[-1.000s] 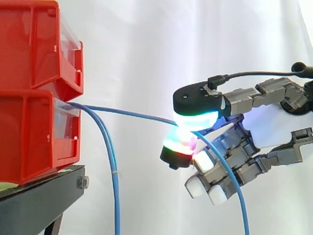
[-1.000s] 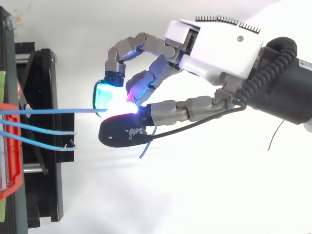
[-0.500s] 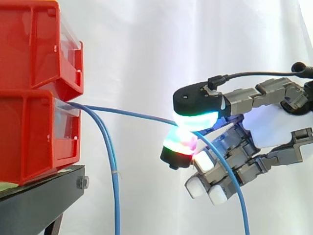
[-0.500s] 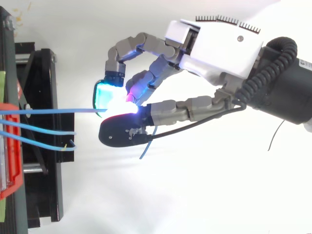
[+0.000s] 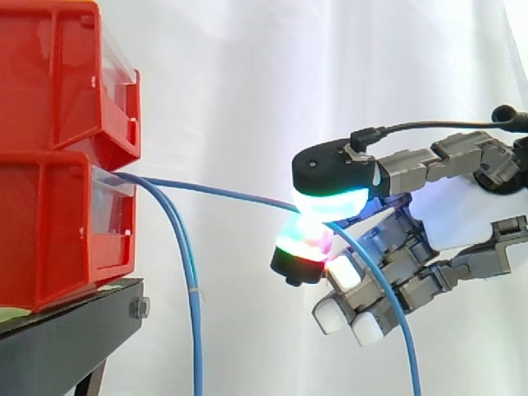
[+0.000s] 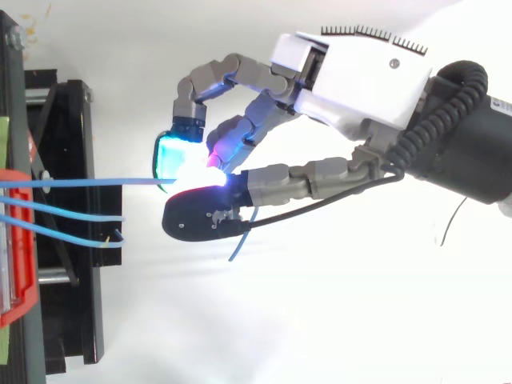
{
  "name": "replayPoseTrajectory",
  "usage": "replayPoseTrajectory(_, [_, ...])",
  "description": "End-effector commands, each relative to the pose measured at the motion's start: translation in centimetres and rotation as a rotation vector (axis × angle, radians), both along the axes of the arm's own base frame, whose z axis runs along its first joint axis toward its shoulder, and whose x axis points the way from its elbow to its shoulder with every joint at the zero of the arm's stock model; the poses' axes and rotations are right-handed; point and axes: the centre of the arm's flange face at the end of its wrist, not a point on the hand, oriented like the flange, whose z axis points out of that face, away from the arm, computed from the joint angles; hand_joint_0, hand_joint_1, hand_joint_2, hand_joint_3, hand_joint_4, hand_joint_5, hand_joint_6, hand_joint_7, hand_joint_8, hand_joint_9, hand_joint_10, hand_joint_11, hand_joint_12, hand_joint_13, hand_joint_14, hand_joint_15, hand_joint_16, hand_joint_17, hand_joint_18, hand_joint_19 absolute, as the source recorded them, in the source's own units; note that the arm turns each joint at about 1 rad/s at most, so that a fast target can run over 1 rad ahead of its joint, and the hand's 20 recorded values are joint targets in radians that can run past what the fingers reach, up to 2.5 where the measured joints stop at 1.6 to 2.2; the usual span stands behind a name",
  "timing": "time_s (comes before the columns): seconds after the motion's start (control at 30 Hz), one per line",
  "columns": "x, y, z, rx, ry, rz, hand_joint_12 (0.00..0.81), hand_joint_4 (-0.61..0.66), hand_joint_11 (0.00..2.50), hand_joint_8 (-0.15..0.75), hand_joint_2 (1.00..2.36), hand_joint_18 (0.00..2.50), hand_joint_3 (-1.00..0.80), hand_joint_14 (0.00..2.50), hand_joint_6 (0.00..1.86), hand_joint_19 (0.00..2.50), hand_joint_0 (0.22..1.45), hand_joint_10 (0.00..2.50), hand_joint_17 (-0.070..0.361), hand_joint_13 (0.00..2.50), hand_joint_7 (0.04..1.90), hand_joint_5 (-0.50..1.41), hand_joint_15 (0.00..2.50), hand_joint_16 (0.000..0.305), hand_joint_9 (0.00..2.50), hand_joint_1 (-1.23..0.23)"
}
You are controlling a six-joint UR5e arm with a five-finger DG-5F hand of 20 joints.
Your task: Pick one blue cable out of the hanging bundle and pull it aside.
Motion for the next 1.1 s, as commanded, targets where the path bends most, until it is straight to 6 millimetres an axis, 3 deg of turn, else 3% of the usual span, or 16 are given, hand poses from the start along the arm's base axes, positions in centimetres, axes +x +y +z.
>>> replayPoseTrajectory(0.0, [-0.02, 0.00, -0.05, 0.000, 0.001, 0.000, 0.405, 0.04, 0.52, 0.335, 1.01, 0.74, 0.14, 0.02, 0.93, 0.54, 0.59, 0.01, 0.120, 0.83, 1.21, -0.08, 0.60, 0.053, 1.17, -0.84])
replayPoseTrajectory(1.07, [-0.05, -0.01, -0.11, 0.000, 0.003, 0.000, 0.407, 0.04, 0.53, 0.349, 1.01, 0.76, 0.14, 0.02, 0.93, 0.54, 0.59, 0.01, 0.122, 0.84, 1.22, -0.08, 0.59, 0.054, 1.19, -0.84])
